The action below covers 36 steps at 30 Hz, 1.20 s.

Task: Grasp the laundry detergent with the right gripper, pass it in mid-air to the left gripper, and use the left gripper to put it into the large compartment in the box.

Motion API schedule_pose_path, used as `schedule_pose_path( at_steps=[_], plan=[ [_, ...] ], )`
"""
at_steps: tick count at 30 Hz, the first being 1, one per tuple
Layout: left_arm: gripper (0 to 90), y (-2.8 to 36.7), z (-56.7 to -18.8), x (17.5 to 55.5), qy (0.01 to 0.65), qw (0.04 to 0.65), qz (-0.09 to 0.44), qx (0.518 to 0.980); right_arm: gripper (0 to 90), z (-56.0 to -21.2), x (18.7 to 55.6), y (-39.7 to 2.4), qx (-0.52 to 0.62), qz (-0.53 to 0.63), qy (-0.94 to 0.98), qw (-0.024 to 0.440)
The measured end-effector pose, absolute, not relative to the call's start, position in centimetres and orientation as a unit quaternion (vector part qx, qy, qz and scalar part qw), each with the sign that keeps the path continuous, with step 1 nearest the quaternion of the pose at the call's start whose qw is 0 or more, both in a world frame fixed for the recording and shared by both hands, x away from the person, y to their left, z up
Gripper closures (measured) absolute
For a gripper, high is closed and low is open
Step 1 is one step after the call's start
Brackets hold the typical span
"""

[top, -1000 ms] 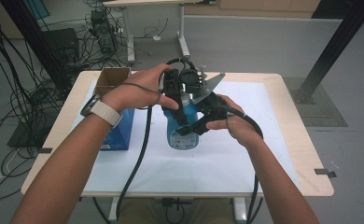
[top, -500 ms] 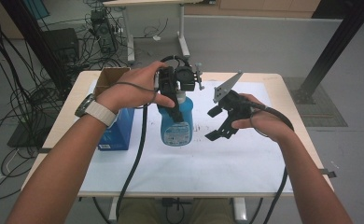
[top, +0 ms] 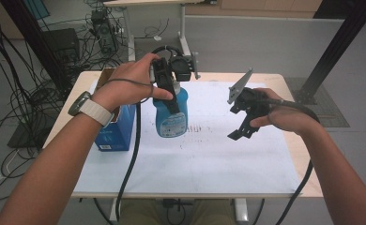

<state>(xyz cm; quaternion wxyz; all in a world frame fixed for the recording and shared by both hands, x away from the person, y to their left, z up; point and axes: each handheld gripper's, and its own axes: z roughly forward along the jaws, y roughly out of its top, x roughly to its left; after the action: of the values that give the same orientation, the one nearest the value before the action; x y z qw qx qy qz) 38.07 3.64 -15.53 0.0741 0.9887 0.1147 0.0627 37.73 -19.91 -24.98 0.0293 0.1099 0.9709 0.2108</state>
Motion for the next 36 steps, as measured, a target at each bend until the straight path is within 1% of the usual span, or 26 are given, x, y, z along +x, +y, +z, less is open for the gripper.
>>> schedule_pose_path(
  at_steps=[8, 18, 28, 36],
  plan=[
    [37.6, 3.9, -13.9, 38.4, 0.177, 0.068, 0.067, 0.979, 5.0, -25.4, 37.9, -22.0, 0.13, 0.175, 0.976, 0.029],
    [37.6, 3.7, -11.9, 38.8, 0.246, 0.064, 0.089, 0.963, 5.2, -25.8, 37.9, -24.1, 0.144, 0.152, 0.977, 0.033],
    [37.6, 3.6, -10.9, 39.6, 0.328, 0.053, 0.094, 0.939, 5.9, -25.8, 37.8, -24.4, 0.14, 0.154, 0.977, 0.036],
    [37.6, 4.1, -9.8, 40.1, 0.379, 0.05, 0.099, 0.919, 6.5, -26.2, 38.0, -24.6, 0.139, 0.155, 0.977, 0.037]
  ],
)
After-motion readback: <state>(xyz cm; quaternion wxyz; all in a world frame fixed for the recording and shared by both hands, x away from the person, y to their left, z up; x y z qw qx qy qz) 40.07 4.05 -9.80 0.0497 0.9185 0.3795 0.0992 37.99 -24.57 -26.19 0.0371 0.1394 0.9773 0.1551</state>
